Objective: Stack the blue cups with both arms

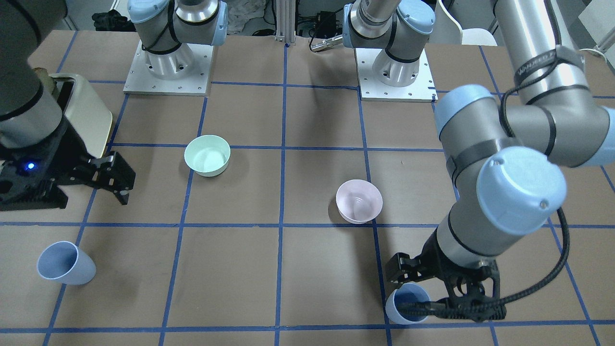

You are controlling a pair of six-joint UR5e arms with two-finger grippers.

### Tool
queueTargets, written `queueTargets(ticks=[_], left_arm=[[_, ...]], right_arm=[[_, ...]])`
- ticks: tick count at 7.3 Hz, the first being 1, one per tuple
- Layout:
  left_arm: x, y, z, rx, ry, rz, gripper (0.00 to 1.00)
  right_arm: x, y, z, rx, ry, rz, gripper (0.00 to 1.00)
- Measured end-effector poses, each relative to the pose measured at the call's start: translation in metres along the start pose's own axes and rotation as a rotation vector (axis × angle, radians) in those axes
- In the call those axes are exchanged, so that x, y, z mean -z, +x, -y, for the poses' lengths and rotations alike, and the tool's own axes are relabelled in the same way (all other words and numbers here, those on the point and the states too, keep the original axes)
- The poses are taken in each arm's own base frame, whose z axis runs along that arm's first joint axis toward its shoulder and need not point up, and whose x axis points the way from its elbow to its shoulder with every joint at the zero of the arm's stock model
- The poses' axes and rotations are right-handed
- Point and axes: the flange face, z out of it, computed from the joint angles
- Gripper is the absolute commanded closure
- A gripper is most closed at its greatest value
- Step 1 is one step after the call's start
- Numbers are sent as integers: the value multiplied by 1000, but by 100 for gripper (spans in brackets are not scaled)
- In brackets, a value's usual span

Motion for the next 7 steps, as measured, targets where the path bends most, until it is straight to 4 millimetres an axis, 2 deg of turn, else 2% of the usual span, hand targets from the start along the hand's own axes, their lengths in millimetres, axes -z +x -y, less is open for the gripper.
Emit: queueTargets(ticks=[1,2,3,4,5,6,7], left_arm=[[-32,0,14,-9,-19,-1,0],[-64,2,20,-15,-53,-3,6],[-85,5,22,-21,-80,-5,27],[-97,8,22,-25,-99,-6,62],[-103,9,21,-26,-110,-6,90],[-106,9,21,-27,-117,-7,100],[-109,10,21,-27,-120,-7,100]], right_arm=[[-43,29,21,-23,-13,-8,0],[-83,65,35,-52,-33,-6,0],[-114,101,43,-66,-50,-3,0],[-134,127,45,-63,-58,-5,0],[-145,148,44,-56,-63,-8,0],[-152,168,40,-61,-74,-7,0],[-158,179,36,-65,-90,-1,0]])
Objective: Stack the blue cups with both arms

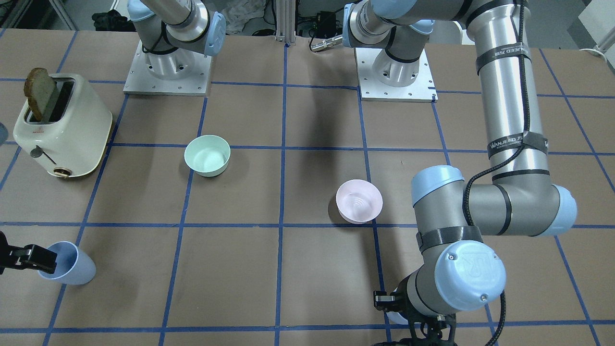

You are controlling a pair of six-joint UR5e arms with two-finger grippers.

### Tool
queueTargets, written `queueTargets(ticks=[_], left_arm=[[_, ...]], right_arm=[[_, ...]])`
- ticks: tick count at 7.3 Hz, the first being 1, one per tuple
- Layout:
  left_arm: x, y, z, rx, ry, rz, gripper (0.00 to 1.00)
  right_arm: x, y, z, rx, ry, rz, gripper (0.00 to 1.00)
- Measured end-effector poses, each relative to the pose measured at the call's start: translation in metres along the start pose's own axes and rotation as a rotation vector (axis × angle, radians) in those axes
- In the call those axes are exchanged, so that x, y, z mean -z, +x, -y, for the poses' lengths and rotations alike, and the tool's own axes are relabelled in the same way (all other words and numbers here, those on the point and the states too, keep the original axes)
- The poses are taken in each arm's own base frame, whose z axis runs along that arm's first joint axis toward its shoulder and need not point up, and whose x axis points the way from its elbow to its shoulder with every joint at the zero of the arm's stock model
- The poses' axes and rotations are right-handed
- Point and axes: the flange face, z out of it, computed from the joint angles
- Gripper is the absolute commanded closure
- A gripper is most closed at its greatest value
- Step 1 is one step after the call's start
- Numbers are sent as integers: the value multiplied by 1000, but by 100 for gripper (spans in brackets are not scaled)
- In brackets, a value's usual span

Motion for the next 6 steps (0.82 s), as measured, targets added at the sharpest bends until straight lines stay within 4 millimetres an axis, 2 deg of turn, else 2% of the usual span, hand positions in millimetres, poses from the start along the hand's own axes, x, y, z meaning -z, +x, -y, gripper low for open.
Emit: queueTargets(ticks=[2,3,4,5,6], left_arm=[[5,4,0,0,8,1,100],[15,21,-3,-5,23,2,100],[32,61,-11,-2,44,3,100],[44,113,-24,27,55,-1,100],[43,161,-37,75,55,-6,100]], right_arm=[[-11,6,-4,3,-42,15,0],[-19,6,-7,3,-63,22,7],[-33,5,-11,2,-89,32,18],[-46,6,-16,0,-110,39,38],[-54,7,-18,-2,-122,43,77]])
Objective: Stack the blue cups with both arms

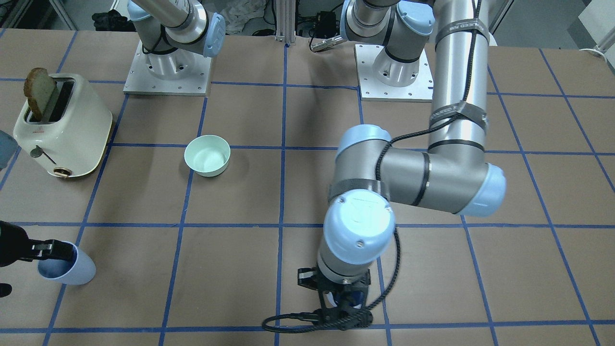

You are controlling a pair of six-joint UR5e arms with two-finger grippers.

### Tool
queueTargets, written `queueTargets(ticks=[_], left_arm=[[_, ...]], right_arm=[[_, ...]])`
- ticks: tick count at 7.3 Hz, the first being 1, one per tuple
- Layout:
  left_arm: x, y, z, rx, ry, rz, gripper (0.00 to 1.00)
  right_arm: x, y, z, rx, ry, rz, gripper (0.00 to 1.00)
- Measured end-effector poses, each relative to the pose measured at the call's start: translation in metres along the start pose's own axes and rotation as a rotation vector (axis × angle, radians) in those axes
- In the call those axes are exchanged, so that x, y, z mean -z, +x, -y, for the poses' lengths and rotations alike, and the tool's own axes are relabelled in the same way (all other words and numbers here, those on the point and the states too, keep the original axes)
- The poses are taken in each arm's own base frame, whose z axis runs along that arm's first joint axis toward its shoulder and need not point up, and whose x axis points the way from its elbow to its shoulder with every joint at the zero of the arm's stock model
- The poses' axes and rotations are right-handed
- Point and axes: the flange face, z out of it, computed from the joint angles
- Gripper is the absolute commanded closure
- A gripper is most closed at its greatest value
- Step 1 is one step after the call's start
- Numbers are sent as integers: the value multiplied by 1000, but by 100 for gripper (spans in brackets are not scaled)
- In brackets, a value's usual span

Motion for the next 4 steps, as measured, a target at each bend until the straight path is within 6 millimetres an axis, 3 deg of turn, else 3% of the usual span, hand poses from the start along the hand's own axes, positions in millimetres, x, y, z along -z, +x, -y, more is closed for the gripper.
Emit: queueTargets(ticks=[1,3,4], left_arm=[[-4,38,-15,49,2,-1,100],[-8,95,-44,71,9,1,100],[-12,109,-55,64,-1,5,100]], right_arm=[[-1,1,0,0,-2,3,95],[2,1,0,2,4,6,100],[4,2,0,7,7,2,100]])
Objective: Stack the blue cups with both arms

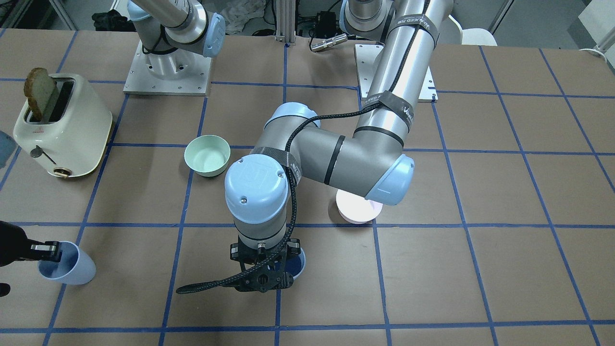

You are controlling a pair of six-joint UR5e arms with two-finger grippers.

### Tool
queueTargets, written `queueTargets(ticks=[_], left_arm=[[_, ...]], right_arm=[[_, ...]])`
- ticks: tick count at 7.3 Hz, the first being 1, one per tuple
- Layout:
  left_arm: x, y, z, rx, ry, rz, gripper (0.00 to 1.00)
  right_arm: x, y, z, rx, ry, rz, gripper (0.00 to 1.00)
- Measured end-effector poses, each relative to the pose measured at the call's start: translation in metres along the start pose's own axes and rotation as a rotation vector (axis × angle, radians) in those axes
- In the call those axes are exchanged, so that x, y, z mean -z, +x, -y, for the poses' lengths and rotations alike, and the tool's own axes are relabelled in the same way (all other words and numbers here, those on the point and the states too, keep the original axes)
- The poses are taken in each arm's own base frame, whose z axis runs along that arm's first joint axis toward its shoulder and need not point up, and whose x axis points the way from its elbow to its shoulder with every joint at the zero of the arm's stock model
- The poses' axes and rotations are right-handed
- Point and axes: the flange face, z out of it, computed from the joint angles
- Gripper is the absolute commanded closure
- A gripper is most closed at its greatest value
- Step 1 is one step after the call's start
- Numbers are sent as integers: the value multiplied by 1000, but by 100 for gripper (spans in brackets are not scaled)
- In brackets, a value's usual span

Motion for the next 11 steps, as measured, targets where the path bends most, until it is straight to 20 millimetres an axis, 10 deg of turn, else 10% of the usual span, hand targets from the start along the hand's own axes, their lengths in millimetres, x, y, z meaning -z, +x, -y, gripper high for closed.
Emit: queueTargets(ticks=[1,2,6,11], left_arm=[[-7,6,-9,-4,-18,9,61],[-15,7,-14,-6,-33,19,1],[42,-16,-25,-26,-15,73,0],[198,-136,-50,-85,-63,-30,0]], right_arm=[[4,0,0,5,6,-3,100],[13,-1,0,8,17,-8,100],[86,-65,3,37,64,-14,100],[122,-260,-13,-49,31,22,100]])
